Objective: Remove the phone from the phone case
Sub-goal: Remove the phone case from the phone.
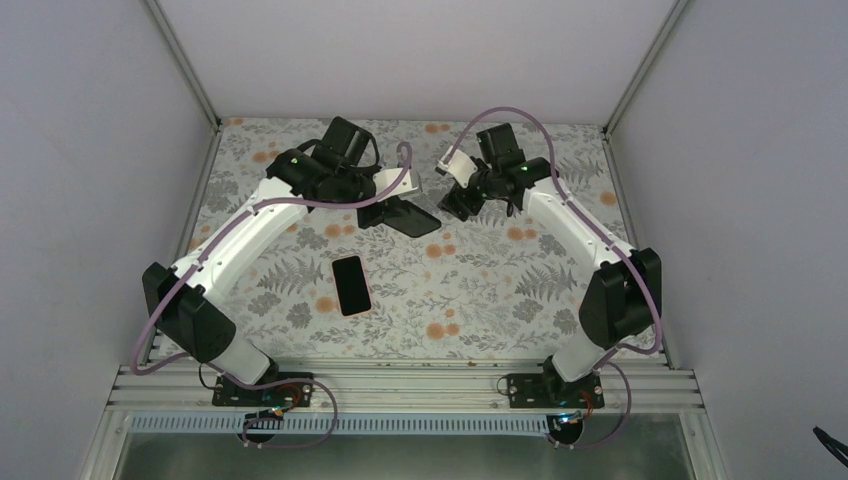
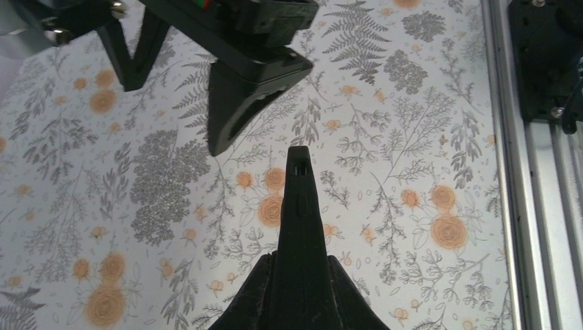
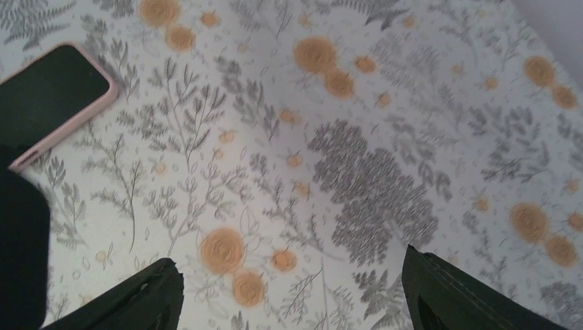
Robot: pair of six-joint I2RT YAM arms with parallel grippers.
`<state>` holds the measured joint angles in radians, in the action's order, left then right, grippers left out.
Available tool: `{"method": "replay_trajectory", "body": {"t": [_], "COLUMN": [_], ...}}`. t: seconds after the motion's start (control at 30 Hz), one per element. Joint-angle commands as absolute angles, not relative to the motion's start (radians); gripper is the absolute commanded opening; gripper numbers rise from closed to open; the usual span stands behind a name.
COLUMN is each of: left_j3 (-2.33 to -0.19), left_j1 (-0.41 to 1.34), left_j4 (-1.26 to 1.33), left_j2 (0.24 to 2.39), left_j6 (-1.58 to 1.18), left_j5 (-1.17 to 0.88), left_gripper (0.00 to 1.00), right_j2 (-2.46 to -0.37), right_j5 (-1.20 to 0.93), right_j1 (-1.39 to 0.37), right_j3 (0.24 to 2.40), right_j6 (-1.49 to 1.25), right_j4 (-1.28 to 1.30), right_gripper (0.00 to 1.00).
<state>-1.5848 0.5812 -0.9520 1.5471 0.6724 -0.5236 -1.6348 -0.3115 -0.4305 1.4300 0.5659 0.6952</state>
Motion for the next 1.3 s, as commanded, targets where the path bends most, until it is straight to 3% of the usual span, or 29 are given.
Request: {"method": "replay_trajectory", "body": {"t": [0.0, 0.27, 0.73, 1.27], "left_j3": [-1.569, -1.582, -1.606, -1.595], "left_j1": [0.584, 0.586, 0.594, 0.616], "left_j4": [-0.863, -0.842, -0.851, -0.909], "left_j2": [1.479, 1.500, 1.532, 1.525], "left_j6": [0.673, 0.671, 0.655, 0.681], "left_j5": [-0.469, -0.483, -0.527, -0.600], "left_gripper": [0.02, 0.02, 0.02, 0.02], "right_j2": [-1.578, -1.528, -1.624, -1.733], "right_j5": [-0.318, -0.376, -0.457, -0.365], "right_j1": [-0.429, -0.429, -0.430, -0.429], "right_j3": [1.350, 1.323, 1.426, 1.550], "right_j6": [0.642, 0.661, 0.632, 0.567], "right_j4": [0.766, 0.809, 0.797, 0.700], "right_gripper": [0.82, 0.82, 0.79, 0.74]}}
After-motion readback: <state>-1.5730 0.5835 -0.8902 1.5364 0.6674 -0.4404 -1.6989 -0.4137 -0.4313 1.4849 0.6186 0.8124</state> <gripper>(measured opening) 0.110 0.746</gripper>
